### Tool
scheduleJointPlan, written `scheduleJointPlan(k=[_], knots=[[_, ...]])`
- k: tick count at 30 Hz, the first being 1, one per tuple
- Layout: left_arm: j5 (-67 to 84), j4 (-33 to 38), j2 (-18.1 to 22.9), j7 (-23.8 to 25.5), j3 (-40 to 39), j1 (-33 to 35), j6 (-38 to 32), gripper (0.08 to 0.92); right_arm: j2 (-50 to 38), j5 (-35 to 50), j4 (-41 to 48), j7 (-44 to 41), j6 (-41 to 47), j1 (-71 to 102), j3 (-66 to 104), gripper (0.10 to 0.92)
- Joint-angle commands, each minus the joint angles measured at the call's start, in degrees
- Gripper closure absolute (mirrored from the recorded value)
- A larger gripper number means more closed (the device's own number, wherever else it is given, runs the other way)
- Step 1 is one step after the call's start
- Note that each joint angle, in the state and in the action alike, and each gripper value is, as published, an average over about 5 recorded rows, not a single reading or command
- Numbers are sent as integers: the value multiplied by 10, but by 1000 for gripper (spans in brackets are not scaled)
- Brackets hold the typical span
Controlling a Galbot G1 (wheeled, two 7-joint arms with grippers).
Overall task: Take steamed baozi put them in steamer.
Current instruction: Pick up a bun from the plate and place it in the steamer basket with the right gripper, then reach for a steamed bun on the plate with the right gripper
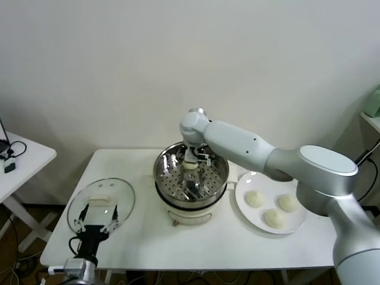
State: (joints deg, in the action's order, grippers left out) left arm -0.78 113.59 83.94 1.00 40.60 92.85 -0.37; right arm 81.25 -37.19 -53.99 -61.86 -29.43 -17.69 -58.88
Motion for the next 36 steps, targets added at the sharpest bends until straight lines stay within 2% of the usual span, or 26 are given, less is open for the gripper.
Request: scheduleJointPlan(k=[1, 5, 8, 13, 16, 20, 23, 30, 36], knots=[[1, 1, 0, -1, 1, 1, 0, 177, 1, 8, 2, -1, -3, -4, 1, 206], [1, 3, -1, -2, 2, 1, 1, 177, -19, 45, -27, -14, -6, -30, -5, 203], [1, 5, -1, -2, 2, 1, 1, 177, -52, 104, -73, -25, 4, -67, -21, 203], [1, 6, -1, -2, -1, -1, 3, 177, -140, 258, -138, -38, 66, -159, -70, 203], [0, 6, -3, -4, -3, -2, 4, 177, -205, 379, -161, -42, 134, -216, -115, 203], [-3, 5, -3, -18, -5, -7, 12, 177, -285, 524, -170, -31, 221, -267, -182, 203], [-10, 12, -1, -29, -6, -7, 27, 177, -336, 602, -166, -8, 277, -267, -214, 203], [-15, 29, -3, -30, -5, 3, 32, 177, -430, 627, -155, 38, 343, -165, -200, 203], [-15, 30, -3, -31, -4, 4, 34, 177, -461, 598, -158, 43, 375, -59, -160, 203]])
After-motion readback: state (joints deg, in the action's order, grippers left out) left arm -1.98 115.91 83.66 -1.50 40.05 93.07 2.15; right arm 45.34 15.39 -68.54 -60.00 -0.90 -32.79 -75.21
